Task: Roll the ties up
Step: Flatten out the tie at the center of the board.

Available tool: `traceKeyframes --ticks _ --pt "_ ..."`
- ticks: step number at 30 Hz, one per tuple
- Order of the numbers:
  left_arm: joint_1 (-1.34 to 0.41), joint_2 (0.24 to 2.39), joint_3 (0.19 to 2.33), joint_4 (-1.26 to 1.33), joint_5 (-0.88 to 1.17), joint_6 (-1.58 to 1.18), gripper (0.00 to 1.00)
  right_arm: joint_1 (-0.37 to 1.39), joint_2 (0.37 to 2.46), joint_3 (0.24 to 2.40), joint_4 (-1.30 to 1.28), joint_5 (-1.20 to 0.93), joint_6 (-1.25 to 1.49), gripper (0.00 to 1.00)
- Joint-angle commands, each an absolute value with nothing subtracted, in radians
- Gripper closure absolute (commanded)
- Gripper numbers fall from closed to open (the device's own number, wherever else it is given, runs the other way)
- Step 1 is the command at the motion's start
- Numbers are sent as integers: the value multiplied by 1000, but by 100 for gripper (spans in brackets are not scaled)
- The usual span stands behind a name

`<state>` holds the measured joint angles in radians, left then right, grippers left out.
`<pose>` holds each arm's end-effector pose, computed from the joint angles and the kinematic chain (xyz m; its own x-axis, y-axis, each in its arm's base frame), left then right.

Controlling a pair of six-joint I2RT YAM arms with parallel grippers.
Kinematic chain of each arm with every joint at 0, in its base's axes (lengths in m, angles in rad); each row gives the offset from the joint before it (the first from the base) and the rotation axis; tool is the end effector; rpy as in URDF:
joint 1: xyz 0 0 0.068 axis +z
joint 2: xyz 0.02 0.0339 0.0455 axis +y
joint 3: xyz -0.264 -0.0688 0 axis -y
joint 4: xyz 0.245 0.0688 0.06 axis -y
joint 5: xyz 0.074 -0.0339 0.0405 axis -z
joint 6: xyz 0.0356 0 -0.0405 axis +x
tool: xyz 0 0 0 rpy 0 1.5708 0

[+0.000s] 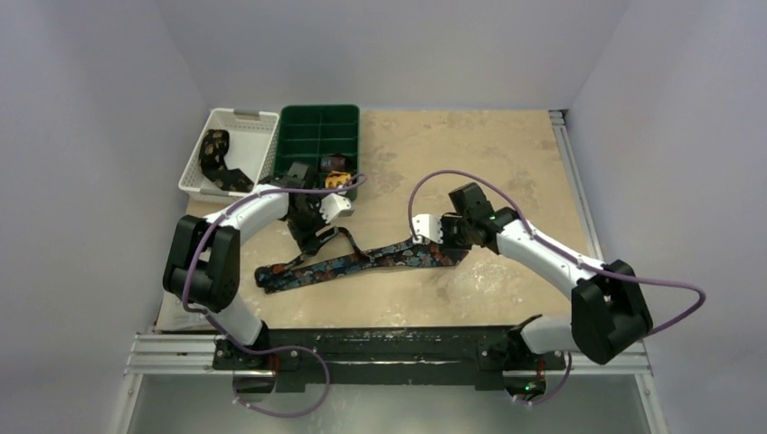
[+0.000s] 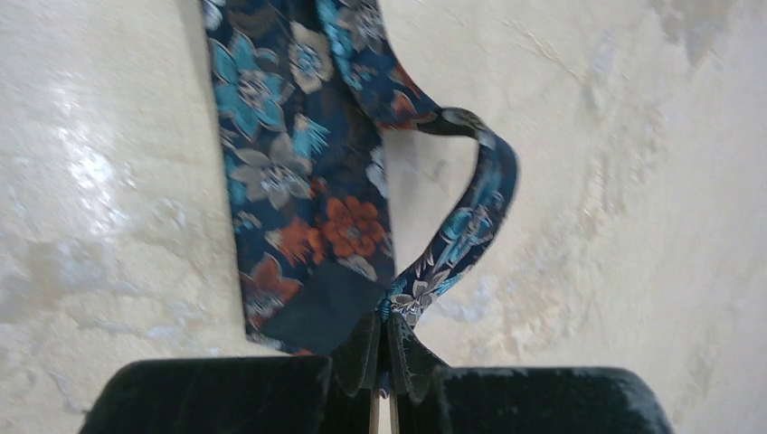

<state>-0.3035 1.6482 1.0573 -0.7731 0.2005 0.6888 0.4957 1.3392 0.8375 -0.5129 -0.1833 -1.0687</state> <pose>0.2838 -0.0963 0.1835 -0.5101 0.8125 -0.2824 0.8499 0.5266 -0.0200 0.2262 0.1297 0.2127 0.1246 -0.9124 -0.3898 -0.9207 0.0401 -0.3883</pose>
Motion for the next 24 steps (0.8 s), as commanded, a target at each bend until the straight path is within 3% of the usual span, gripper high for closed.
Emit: traceKeyframes --ticks 1,7,13,24 --pt "-304 1630 1058 -750 222 649 32 567 1415 832 -477 -203 -986 100" --pt "-305 1682 1083 -755 202 634 55 584 1500 778 -369 -152 -1001 100" --pt "-288 1587 1076 -822 157 682 98 568 1560 754 -343 -63 -1016 100" --pt "-145 1272 1002 -904 220 913 100 340 1490 657 -374 67 -1090 100"
